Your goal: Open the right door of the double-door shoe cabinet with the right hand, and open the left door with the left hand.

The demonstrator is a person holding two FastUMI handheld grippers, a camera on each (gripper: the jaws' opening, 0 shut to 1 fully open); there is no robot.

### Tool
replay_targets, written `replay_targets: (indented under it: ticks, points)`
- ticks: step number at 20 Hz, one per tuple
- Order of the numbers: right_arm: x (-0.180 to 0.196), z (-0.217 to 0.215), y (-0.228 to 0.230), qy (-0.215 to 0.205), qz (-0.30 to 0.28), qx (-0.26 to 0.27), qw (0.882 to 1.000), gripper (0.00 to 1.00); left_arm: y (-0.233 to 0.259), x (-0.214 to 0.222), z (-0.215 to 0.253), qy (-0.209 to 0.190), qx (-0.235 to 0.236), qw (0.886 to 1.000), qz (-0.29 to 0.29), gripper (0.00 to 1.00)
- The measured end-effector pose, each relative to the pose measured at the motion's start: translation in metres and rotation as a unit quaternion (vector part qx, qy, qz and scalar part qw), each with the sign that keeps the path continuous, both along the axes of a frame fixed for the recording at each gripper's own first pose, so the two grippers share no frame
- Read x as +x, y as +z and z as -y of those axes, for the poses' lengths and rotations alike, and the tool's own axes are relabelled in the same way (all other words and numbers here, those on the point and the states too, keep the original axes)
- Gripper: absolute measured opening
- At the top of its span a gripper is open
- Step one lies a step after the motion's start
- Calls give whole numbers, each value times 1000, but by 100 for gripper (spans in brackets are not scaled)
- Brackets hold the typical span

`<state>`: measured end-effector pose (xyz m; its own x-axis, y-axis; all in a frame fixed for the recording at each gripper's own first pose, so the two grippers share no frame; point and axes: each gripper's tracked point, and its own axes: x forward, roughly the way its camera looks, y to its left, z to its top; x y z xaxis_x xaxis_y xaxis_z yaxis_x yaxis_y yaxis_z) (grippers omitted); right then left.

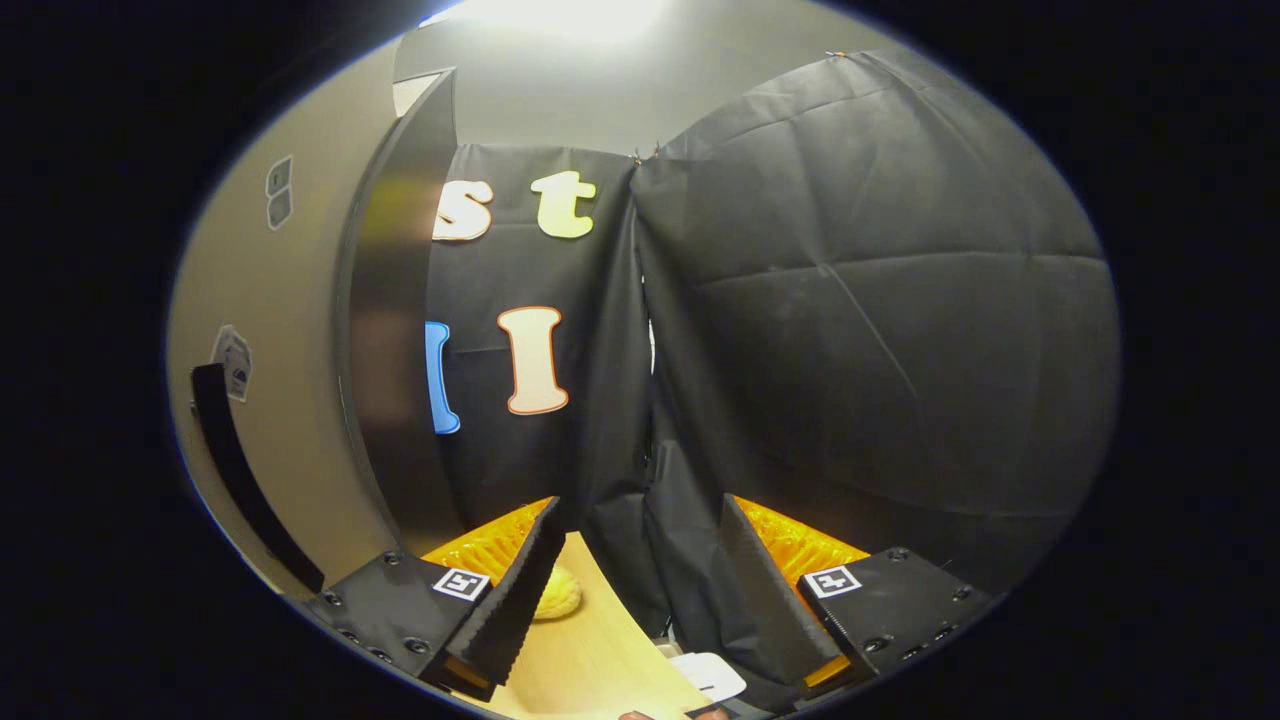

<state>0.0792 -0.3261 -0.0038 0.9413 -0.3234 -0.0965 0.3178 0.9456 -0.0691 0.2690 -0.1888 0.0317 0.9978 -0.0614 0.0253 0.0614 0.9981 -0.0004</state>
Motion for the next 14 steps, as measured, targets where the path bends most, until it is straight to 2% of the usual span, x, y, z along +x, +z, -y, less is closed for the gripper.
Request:
replay_targets:
  ticks: [9,14]
  points:
    - [-83,-49,-10,-22,2,-6,1000,93,-3,-7,-6,-59,-16,998,13,6]
    - [-111,-81,-14,-23,-1,-9,1000,94,0,-7,-8,-85,-15,996,14,6]
